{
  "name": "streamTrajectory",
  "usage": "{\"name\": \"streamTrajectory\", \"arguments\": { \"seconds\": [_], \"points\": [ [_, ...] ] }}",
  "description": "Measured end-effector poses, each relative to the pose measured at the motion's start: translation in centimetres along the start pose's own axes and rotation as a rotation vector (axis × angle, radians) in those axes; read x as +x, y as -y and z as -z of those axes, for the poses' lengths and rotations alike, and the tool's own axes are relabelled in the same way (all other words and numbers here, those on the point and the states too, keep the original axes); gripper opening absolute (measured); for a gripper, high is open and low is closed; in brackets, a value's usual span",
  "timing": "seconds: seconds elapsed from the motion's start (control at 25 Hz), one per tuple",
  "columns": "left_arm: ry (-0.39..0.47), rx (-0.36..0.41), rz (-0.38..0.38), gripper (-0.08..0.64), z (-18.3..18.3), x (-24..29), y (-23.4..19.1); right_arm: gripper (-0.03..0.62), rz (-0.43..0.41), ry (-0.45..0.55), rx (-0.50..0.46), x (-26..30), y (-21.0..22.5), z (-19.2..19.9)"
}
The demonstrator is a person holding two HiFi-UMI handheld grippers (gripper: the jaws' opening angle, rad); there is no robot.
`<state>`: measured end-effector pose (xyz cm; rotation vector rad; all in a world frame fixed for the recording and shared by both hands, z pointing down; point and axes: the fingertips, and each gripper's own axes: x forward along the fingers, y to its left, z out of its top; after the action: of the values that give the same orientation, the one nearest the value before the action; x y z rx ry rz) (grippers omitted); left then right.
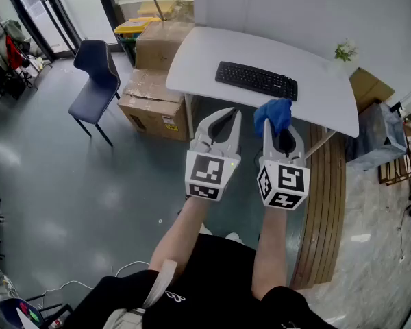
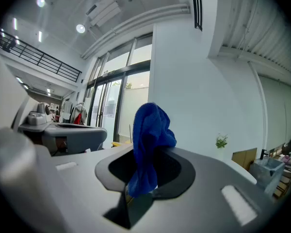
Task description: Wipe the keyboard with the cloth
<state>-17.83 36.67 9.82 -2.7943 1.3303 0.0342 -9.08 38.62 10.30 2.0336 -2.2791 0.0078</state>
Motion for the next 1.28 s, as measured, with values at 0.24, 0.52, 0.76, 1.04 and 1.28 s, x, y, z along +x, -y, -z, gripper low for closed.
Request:
{"name": "streamTrajectory", "arguments": {
  "seconds": [0.24,0.52,0.76,1.04,1.28],
  "points": [
    [0.010,-0.005,-0.020,-0.003,0.6,-1.0,-3.4,0.086,0.009,0.032,0.016,1.4,-2.4,0.1],
    [0.013,-0.018,-0.031,-0.005,0.8,-0.6,-6.0,0.086,0.071,0.084,0.045,2.6,-1.3,-1.0],
    [0.019,-0.030,-0.025,-0.004,1.7,3.8,-7.6,0.086,0.060,0.104,0.034,7.1,0.6,-1.3],
    [0.023,0.010,-0.079,-0.003,2.1,11.7,-12.5,0.087,0.016,0.129,0.064,17.1,4.1,-1.5],
    [-0.091,-0.012,-0.108,-0.004,7.3,20.7,-16.1,0.087,-0.044,0.077,0.057,25.7,7.9,0.4]
  ]
}}
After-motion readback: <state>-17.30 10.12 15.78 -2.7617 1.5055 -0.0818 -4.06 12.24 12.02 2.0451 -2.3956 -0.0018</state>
